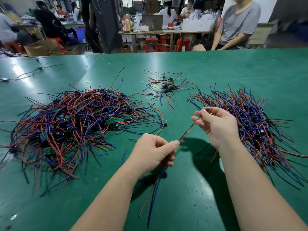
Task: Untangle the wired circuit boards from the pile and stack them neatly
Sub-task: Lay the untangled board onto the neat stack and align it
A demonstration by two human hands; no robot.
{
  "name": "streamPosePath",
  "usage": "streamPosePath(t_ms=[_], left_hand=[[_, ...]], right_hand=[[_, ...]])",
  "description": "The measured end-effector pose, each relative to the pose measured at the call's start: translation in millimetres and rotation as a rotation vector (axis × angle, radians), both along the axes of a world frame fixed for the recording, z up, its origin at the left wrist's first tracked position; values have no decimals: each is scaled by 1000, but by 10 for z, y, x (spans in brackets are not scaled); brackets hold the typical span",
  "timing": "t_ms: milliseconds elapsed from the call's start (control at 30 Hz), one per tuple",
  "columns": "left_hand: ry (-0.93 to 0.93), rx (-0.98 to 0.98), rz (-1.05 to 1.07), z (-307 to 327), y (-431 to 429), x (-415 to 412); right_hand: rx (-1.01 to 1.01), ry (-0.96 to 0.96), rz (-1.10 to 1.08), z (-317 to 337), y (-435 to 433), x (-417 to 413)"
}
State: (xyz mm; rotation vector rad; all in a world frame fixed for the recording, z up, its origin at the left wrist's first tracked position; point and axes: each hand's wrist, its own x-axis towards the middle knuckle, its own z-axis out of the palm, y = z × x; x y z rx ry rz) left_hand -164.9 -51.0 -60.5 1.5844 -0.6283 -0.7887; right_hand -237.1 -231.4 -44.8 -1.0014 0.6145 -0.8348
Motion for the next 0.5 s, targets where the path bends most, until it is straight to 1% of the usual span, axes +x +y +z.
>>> streamPosePath(t_ms=[100,367,433,500], left_hand=[[0,31,-12,3,28,25],[1,56,22,37,74,71],[26,15,121,35,65,85],[74,-59,290,32,56,149]], right_hand=[[-41,33,-7,-27,9,29],[-55,73,1,-50,-46,29],[-164,107,-34,-60,-56,25],[-427,250,-121,-67,-21,29]])
